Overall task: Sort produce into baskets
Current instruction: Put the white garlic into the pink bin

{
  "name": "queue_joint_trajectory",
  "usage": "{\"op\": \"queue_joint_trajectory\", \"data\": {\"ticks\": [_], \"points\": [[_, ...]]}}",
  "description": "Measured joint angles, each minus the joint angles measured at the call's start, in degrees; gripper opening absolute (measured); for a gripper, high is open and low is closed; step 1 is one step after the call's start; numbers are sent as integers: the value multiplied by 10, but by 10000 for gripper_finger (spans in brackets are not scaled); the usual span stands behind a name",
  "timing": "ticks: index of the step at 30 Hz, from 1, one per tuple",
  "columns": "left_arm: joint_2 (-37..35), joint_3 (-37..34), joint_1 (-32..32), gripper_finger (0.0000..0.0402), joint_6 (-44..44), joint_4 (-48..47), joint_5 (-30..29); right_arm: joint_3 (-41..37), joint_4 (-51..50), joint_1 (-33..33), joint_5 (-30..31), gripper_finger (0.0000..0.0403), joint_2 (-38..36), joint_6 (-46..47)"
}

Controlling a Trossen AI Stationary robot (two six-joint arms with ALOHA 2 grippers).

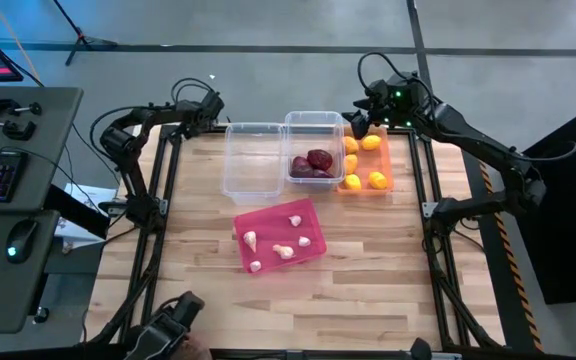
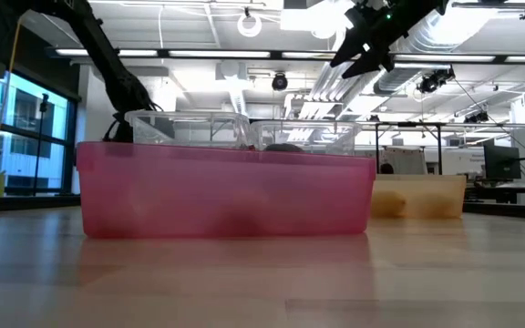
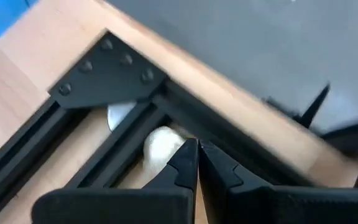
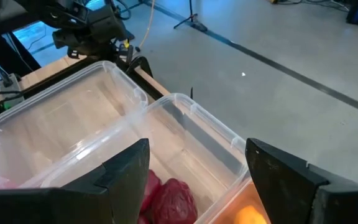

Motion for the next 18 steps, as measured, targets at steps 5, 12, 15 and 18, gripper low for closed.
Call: {"op": "queue_joint_trajectory", "data": {"ticks": [5, 12, 15, 18], "points": [[-5, 8, 0, 0, 34, -22, 68, 0, 0, -2, 0, 257, 0, -8], [-37, 15, -11, 0, 9, -85, 93, 0, 17, -14, 0, 257, 0, -17], [-47, 15, -13, 0, 22, -70, 75, 0, 30, -20, 0, 257, 0, -26], [-46, 14, -2, 0, 21, -62, 76, 0, 35, -25, 0, 257, 0, -34]]}}
